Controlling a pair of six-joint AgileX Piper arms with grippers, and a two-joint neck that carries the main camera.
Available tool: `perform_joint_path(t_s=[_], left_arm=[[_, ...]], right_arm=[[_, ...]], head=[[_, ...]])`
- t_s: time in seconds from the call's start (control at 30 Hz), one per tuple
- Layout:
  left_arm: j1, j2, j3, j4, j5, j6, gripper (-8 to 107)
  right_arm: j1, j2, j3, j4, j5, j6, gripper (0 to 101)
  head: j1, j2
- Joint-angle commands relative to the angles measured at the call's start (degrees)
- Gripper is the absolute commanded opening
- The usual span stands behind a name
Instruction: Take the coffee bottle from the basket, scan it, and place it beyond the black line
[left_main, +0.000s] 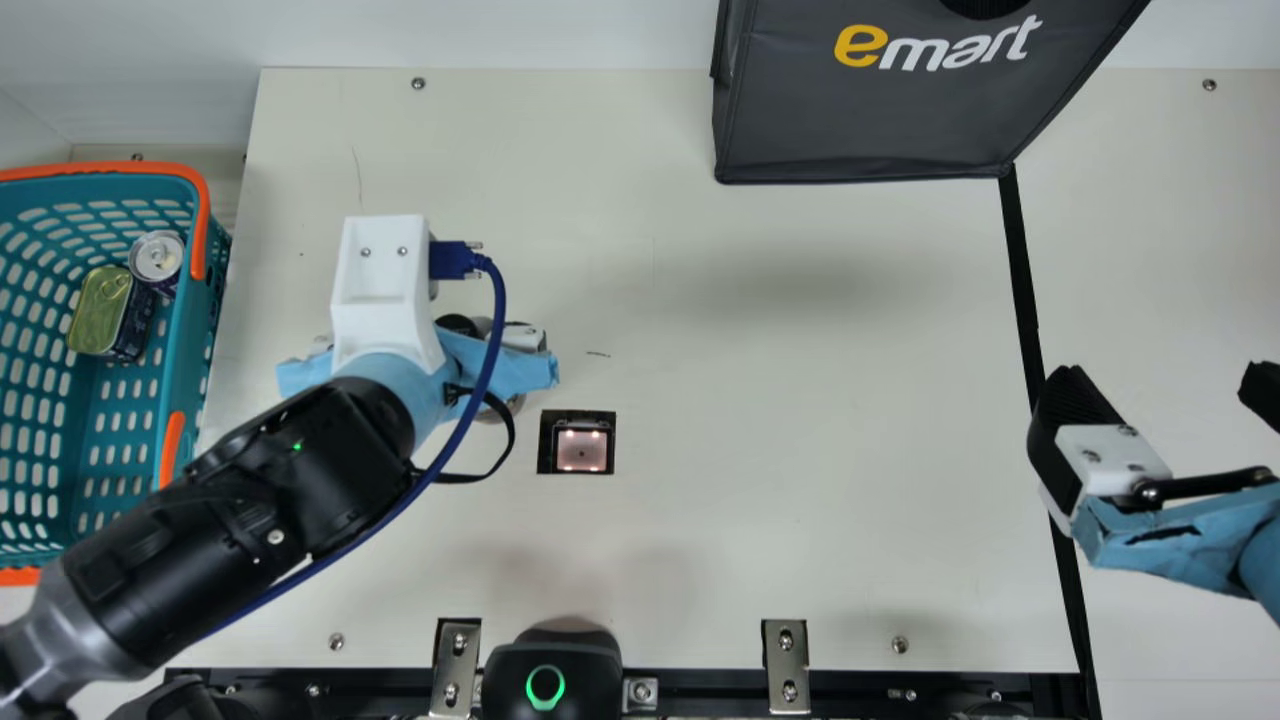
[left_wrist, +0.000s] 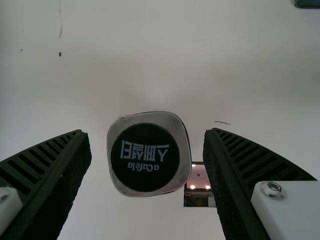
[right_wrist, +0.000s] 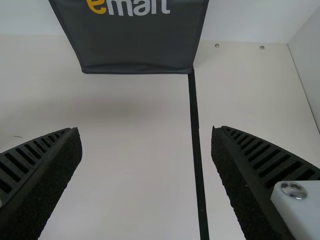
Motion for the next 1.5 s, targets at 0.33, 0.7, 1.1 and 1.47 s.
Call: perform_joint_path(t_s=[0.33,0.7,1.1,1.47], left_arm=[[0.74,1.08,-0.47,-0.65,0.24,-0.16,24],[0.89,0.79,-1.15,-1.78,-0.39,2.37,10],[1.03,-1.98,-1.39,-2.56,-3.09,11.36,10],[2.03,-4.74,-1.0,-6.98,-6.06,23.67,10]], right_arm=[[0.0,0.0,0.0,0.0,0.0,0.0,91],[0.0,0.0,0.0,0.0,0.0,0.0,91],[0.0,0.0,0.0,0.0,0.0,0.0,91],[0.0,0.0,0.0,0.0,0.0,0.0,91]], head=[[-1.57,0.09],[-1.57,0.09],[-1.57,0.09],[-1.57,0.09]])
